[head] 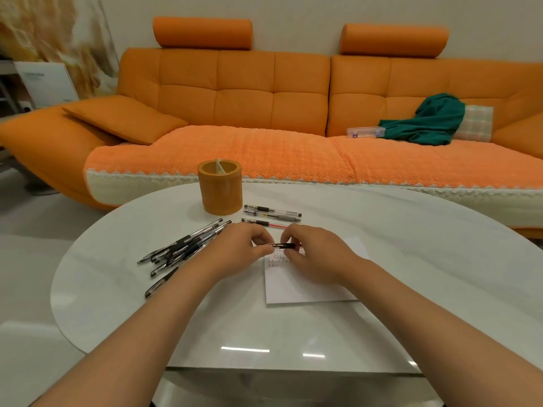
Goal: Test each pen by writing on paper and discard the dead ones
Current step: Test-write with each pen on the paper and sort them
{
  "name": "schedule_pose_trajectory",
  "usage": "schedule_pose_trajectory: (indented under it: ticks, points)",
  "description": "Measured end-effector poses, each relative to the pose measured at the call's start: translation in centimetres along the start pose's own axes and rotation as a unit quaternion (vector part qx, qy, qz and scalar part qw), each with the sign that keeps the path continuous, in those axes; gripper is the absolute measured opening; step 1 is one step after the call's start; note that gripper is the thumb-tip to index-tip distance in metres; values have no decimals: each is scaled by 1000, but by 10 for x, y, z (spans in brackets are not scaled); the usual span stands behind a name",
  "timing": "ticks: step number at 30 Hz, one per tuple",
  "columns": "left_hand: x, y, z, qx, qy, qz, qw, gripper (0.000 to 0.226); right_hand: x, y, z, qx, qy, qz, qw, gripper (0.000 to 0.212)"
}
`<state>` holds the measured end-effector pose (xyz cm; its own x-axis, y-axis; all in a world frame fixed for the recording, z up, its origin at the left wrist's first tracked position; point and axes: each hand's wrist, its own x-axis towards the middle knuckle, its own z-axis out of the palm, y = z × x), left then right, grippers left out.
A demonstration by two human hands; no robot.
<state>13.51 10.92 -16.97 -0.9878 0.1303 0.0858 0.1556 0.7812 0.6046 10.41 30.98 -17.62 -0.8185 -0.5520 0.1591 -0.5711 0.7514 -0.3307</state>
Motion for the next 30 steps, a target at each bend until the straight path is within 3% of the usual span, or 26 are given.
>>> schedule_pose_trajectory:
  ticks: [6,9,22,30]
  points:
    - [9,-5,4,-39,23,4,999,13,10,1,2,-28,-25,-32,999,20]
    - [12,-7,6,-33,15,5,999,2,12,5,3,-31,-9,-28,999,19]
    - [16,-10,11,-60,24,34,997,6,10,7,15,-46,58,-76,994,26]
    - [14,-10,9,-60,11,26,998,10,11,7,20,-79,57,-68,993,34]
